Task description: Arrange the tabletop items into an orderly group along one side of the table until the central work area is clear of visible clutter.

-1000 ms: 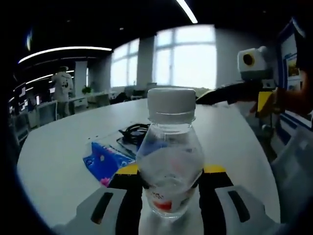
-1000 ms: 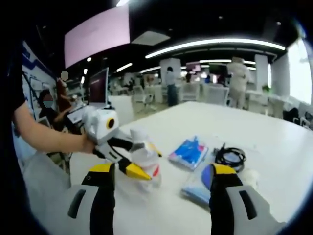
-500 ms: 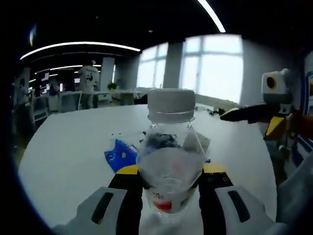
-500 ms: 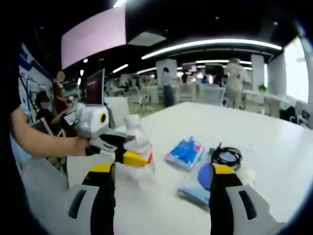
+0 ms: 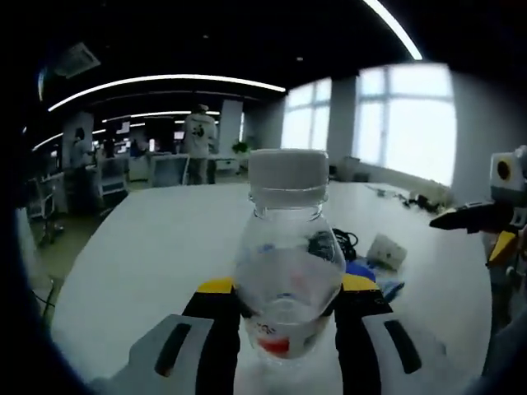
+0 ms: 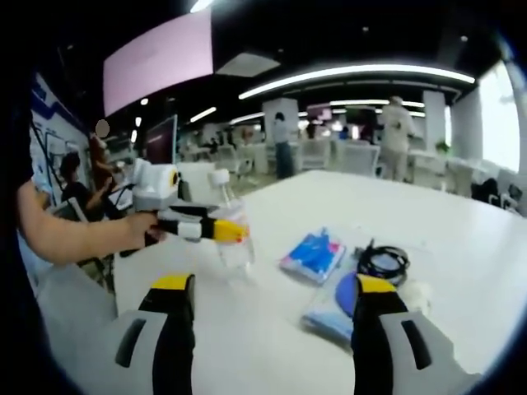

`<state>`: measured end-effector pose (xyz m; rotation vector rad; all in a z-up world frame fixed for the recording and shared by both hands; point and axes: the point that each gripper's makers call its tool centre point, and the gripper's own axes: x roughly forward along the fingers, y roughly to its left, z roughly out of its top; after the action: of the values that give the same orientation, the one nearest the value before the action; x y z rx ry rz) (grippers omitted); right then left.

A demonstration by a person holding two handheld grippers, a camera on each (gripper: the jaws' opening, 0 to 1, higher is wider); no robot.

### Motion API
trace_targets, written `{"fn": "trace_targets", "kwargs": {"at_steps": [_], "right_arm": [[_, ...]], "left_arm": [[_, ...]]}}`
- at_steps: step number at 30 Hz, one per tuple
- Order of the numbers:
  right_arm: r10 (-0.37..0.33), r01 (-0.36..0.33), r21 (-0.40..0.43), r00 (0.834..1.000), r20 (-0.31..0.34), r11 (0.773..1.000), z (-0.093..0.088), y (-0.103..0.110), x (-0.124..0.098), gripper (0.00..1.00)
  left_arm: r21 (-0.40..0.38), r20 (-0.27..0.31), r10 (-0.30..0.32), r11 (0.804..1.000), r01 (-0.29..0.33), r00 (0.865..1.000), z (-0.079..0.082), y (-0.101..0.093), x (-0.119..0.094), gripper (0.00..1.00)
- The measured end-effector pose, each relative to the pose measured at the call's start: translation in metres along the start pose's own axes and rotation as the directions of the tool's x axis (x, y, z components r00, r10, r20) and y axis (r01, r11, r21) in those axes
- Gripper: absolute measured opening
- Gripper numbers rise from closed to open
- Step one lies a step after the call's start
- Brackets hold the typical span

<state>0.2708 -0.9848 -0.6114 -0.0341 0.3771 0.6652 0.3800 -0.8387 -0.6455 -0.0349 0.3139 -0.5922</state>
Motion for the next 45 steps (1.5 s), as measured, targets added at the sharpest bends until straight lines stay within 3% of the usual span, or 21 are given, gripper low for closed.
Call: {"fn": "trace_targets", "kwargs": {"at_steps": [3, 5, 6, 11, 21, 26, 34, 45], "right_arm": [[-0.001, 0.001, -0.002, 1.0, -0.006, 1.0, -0.001, 0.0, 0.0, 0.76], [-0.001, 0.001, -0.005, 1.0, -0.008, 1.0, -0.002, 0.0, -0.001, 0.76], [-0.003, 0.003, -0.007, 1.0, -0.011, 1.0, -0.003, -0.001, -0.001, 0.76], [-0.001, 0.001, 0.0, 1.0, -0.018, 1.0, -0.006, -0.001, 0.0, 0.76], [0.007, -0.007, -0.006, 1.0, -0.025, 1.0, -0.01, 0.001, 0.002, 0.76], [-0.011, 0.01, -0.016, 0.999, -0.03, 1.0, -0.011, -0.003, 0.001, 0.76], [-0.054, 0.052, -0.038, 0.997, -0.056, 0.998, -0.017, -0.014, -0.001, 0.77], [-0.076, 0.073, -0.039, 0.994, -0.083, 0.997, -0.024, -0.019, -0.002, 0.77]], "left_arm": [[0.006, -0.003, 0.074, 0.997, -0.074, 0.997, 0.0, 0.014, -0.001, 0.42], [0.008, -0.005, 0.091, 0.996, -0.091, 0.996, 0.0, 0.019, -0.001, 0.42], [-0.005, -0.009, 0.131, 0.991, -0.131, 0.991, -0.001, 0.026, -0.001, 0.42], [0.013, -0.001, 0.212, 0.977, -0.212, 0.977, 0.002, 0.042, -0.001, 0.42], [-0.041, 0.002, 0.296, 0.954, -0.296, 0.955, 0.004, 0.062, 0.006, 0.42], [-0.06, 0.002, 0.373, 0.926, -0.372, 0.928, 0.004, 0.077, 0.007, 0.42], [-0.079, -0.004, 0.42, 0.904, -0.419, 0.907, 0.008, 0.093, 0.012, 0.43], [-0.104, -0.021, 0.519, 0.849, -0.519, 0.854, 0.001, 0.111, 0.015, 0.43]]}}
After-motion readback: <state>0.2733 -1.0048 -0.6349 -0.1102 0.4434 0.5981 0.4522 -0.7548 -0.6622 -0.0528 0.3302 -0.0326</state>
